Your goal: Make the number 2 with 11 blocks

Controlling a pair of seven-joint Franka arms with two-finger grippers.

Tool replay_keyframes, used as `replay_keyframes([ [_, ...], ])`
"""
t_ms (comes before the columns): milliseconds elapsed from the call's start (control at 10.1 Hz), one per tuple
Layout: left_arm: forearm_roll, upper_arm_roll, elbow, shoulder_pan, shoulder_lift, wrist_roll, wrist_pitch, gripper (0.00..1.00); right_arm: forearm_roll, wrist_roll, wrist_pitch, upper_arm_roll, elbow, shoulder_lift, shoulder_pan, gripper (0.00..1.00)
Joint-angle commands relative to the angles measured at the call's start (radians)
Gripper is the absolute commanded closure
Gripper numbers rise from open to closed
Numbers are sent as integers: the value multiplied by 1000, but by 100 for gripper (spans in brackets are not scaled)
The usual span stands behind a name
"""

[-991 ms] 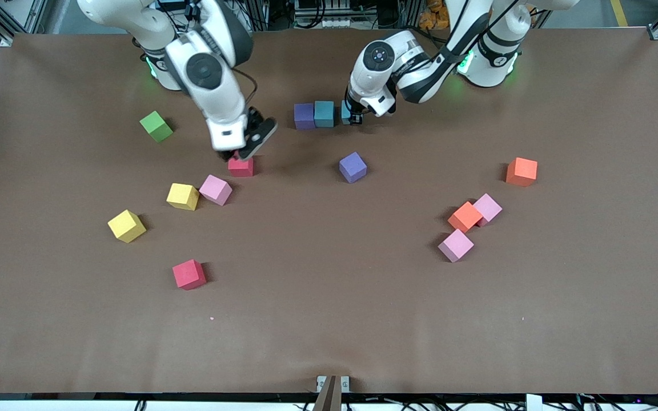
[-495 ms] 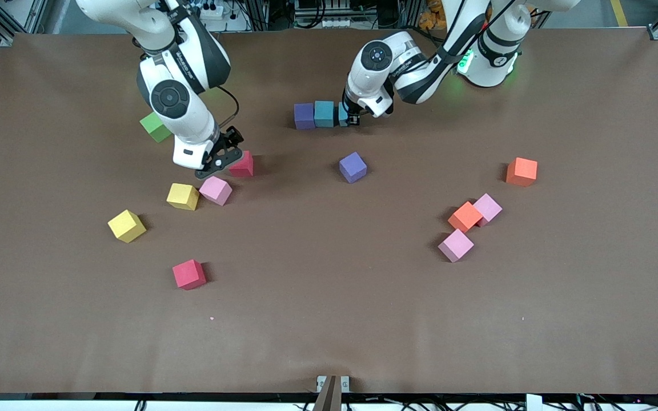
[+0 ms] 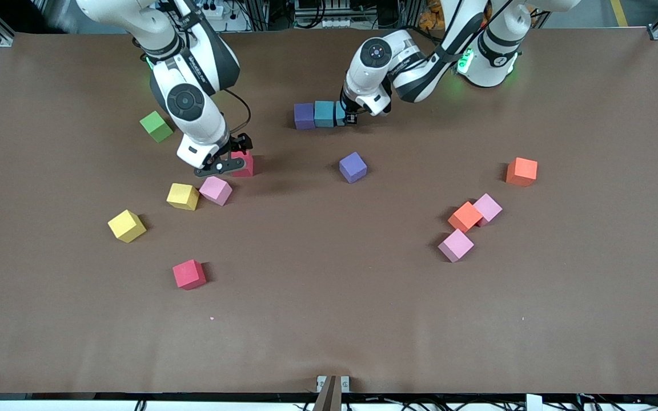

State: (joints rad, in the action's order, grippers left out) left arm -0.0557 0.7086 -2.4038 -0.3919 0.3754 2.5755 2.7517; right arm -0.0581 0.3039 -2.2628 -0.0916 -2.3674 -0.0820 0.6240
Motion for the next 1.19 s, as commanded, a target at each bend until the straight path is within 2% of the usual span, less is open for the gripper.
replay_keyframes([
  [0, 17, -11, 5, -16, 8, 28, 25, 61, 0, 108, -26, 3, -3, -8, -4, 0],
  [396, 39, -20, 9, -21, 26, 28, 40, 60, -11, 152, -145, 3, -18, -71, -12, 0],
  [892, 39, -38, 14, -47, 26, 28, 48, 60, -16, 153, -170, 4, -29, -96, -13, 0],
  [1090, 39, -40, 18, -48, 26, 28, 48, 60, -83, 153, -175, 4, -29, -99, 3, 0],
])
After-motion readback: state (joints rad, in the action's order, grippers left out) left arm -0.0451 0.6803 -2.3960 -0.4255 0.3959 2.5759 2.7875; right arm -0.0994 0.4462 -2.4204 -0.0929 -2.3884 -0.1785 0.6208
